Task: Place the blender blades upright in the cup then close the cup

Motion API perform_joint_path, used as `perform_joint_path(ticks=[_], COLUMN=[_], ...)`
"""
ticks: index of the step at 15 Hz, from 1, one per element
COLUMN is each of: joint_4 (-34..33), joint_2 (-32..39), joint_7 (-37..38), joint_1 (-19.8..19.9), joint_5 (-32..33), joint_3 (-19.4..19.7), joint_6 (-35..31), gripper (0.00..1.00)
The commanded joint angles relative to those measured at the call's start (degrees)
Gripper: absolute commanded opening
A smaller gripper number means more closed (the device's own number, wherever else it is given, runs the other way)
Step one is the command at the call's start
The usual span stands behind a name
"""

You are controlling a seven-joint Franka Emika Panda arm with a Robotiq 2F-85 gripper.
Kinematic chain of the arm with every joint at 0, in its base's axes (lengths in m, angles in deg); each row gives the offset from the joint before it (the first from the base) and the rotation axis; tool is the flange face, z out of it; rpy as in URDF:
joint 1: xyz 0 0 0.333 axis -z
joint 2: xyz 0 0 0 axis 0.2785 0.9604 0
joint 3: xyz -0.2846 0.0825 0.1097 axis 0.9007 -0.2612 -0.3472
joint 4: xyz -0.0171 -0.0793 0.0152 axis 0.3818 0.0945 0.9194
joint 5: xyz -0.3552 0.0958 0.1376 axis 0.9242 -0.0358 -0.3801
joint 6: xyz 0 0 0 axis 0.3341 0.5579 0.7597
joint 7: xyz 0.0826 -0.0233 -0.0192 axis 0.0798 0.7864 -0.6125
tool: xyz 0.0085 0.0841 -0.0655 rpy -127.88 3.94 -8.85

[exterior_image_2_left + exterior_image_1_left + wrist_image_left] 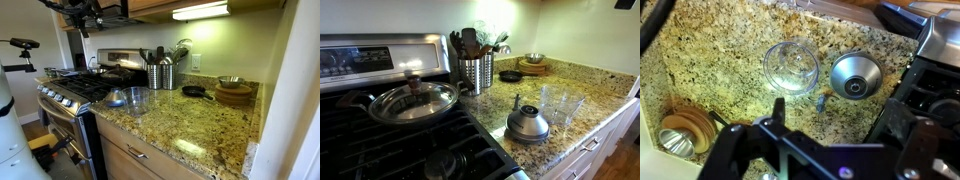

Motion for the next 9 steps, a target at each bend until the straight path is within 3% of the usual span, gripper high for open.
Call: perform_joint_path(ticks=[1,5,9], joint_4=[-0.2,0.4,1.4], joint_2=[0.4,3.9,10.6], joint_7=[0.8,0.6,1.1], joint_1=[-1.3,-0.6,0.0], joint_5=[0.8,0.8,1.2], joint_3=[0.9,1.4,1.5], joint_6=[0.2,-3.2,-10.8], gripper=[1.00,1.00,1.00])
